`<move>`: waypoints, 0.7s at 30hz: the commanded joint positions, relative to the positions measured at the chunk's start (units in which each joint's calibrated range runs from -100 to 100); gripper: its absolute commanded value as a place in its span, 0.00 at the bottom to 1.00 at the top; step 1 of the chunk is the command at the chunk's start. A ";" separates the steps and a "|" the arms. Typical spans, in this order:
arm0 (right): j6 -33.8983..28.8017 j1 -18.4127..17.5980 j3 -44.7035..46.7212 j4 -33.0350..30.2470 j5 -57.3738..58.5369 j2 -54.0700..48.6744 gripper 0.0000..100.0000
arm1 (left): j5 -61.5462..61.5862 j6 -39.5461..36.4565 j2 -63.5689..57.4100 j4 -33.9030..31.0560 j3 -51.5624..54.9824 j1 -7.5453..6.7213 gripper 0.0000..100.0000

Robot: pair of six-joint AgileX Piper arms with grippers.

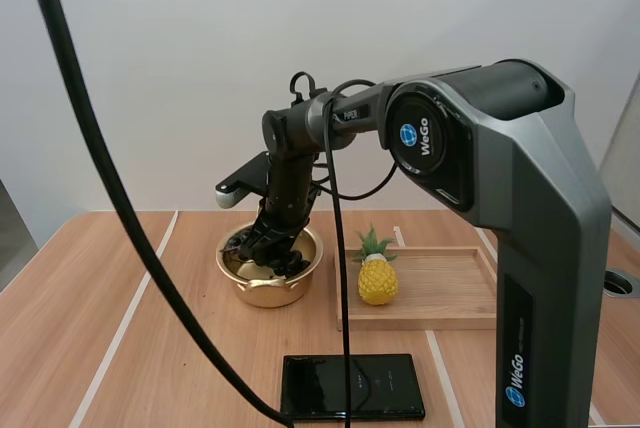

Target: Open the pot, put the grape inside, and close it

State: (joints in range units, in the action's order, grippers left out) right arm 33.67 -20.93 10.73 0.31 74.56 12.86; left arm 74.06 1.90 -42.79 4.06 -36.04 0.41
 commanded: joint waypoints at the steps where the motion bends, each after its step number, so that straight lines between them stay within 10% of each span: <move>1: -0.14 -0.03 1.71 -0.31 -0.89 0.73 0.00 | -0.92 0.11 -0.39 -0.07 -0.39 0.10 0.00; 21: -6.19 -0.03 2.86 -5.35 -3.39 1.74 0.00 | 0.88 0.11 -0.39 -0.07 -0.39 0.10 0.00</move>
State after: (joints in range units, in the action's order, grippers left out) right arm 28.75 -21.09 12.43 -3.37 67.91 13.98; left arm 75.03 1.93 -42.79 4.06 -36.04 0.41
